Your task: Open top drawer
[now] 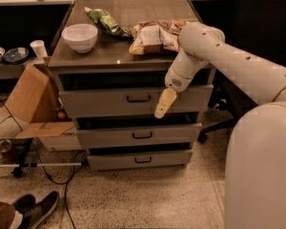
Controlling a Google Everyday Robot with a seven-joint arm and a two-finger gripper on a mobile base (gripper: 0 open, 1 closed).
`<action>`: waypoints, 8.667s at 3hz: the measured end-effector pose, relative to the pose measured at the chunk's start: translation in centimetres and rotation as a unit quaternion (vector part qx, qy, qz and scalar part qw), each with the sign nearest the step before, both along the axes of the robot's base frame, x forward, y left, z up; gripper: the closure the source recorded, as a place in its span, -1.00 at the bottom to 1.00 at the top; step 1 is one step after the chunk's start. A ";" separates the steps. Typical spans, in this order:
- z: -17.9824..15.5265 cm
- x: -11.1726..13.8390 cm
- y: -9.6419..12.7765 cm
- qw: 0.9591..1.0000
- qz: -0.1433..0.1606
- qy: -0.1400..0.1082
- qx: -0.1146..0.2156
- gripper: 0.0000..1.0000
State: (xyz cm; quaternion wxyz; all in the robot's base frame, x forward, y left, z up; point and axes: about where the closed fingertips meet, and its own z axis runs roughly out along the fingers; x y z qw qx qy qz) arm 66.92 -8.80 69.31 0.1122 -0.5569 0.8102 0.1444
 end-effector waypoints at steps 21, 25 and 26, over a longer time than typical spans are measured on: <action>-0.2 -12.8 -10.9 0.999 -0.008 0.014 -0.039 -0.99; -0.1 -18.9 -11.6 0.991 0.062 0.108 -0.055 -0.15; -0.1 -19.6 -11.5 0.988 0.075 0.123 -0.055 0.20</action>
Offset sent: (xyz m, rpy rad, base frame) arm -0.0035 -0.0009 0.0070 0.1505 -0.2200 -0.0519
